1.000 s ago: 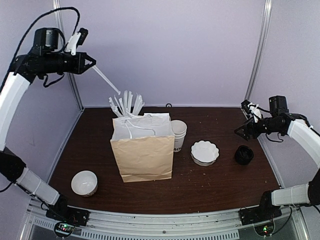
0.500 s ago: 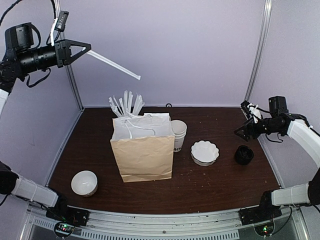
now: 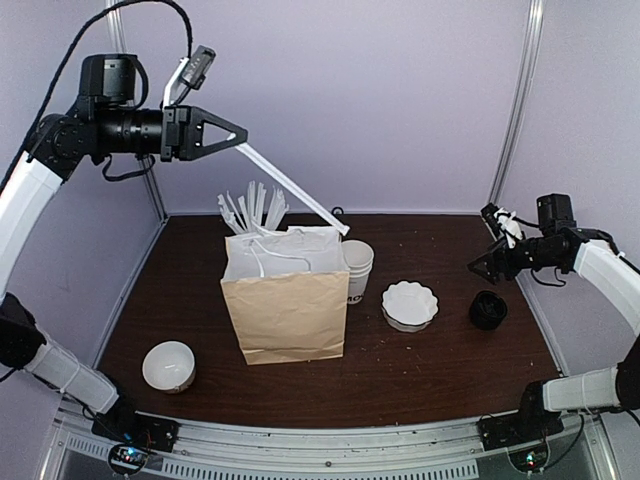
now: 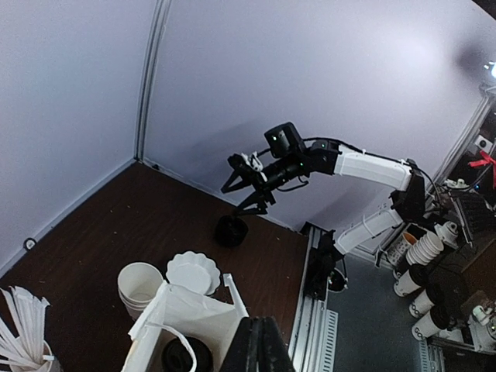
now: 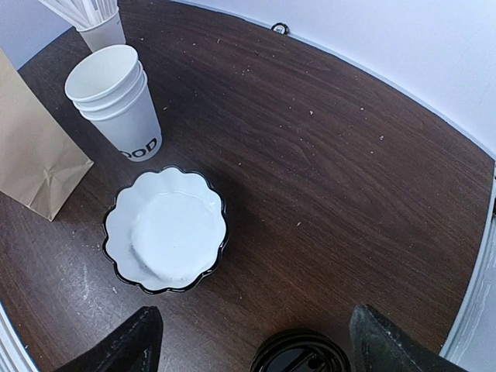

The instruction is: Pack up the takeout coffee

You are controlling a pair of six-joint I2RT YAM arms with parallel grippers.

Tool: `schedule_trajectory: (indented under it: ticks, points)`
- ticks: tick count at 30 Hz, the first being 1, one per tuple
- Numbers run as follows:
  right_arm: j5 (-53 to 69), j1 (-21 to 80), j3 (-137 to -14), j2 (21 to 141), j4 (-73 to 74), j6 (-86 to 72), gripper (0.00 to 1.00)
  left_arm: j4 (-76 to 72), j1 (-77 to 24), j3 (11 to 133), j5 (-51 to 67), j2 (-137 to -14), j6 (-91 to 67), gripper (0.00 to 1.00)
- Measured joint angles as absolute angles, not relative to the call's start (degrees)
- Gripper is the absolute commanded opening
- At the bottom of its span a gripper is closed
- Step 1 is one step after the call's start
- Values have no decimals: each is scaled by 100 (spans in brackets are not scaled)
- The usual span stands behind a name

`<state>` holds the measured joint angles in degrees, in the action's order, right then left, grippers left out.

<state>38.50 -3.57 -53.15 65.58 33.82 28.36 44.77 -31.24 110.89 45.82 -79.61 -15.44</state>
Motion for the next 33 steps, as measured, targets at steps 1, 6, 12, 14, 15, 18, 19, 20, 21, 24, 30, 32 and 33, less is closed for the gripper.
schedule_trajectory:
  ticks: [1,6,12,14,15,18,19,20,21,24,30,32,33]
  points:
    - [3848,-357,-5308,6556,3380,2836,87,4563,-3275,11100,4550,-8031,-1444,0]
    - [3837,-357,-5295,6556,3382,2840,87,5157,-3671,11109,4228,-8276,-985,0]
    - [3839,-357,-5295,6560,3385,2860,87,5524,-3675,11240,3662,-7856,-740,0]
    - [3841,-357,-5295,6569,3387,2869,87,5516,-3675,11240,3439,-7509,-740,0]
    - [3844,-357,-5295,6578,3391,2877,87,5513,-3675,11244,3225,-7279,-735,0]
    - [3846,-357,-5295,6611,3415,2880,87,5675,-3675,11461,2606,-6947,-637,0]
    - [3846,-357,-5295,6615,3422,2880,87,5765,-3675,11568,2362,-6862,-585,0]
    - [3848,-357,-5295,6619,3426,2884,87,5839,-3675,11625,2053,-6772,-543,0]
    - [3850,-357,-5295,6622,3433,2886,87,5892,-3675,11631,1789,-6700,-506,0]
    - [3852,-357,-5295,6632,3450,2912,87,6136,-3675,11489,976,-6565,-408,0]
    - [3852,-357,-5297,6678,3457,2945,87,6613,-3675,11111,213,-6584,-346,0]
    - [3852,-357,-5297,6702,3468,2961,87,6705,-3675,11034,305,-6582,-349,0]
    - [3852,-357,-5297,6709,3474,2963,87,6781,-3675,11024,405,-6580,-351,0]
